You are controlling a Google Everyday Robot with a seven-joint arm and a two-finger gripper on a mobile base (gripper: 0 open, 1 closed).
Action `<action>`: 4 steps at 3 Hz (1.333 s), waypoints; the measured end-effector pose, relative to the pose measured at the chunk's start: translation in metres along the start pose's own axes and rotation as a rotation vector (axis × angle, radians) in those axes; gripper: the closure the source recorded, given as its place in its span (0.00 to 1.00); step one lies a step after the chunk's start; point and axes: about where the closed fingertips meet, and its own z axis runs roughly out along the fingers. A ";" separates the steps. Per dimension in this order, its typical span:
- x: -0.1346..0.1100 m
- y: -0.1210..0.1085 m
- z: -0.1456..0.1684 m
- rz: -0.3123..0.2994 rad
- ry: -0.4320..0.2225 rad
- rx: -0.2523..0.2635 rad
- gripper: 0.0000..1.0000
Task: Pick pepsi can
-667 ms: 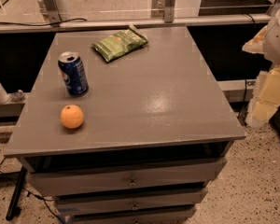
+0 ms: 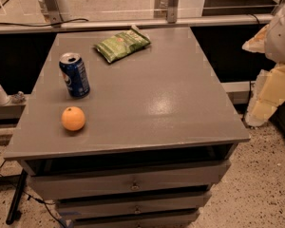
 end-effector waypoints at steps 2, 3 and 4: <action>-0.073 -0.018 0.047 -0.025 -0.233 -0.048 0.00; -0.130 -0.025 0.080 -0.062 -0.396 -0.095 0.00; -0.130 -0.025 0.080 -0.062 -0.396 -0.095 0.00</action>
Offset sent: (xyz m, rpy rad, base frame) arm 0.0804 0.1288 -0.0372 0.3786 -0.0150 0.1646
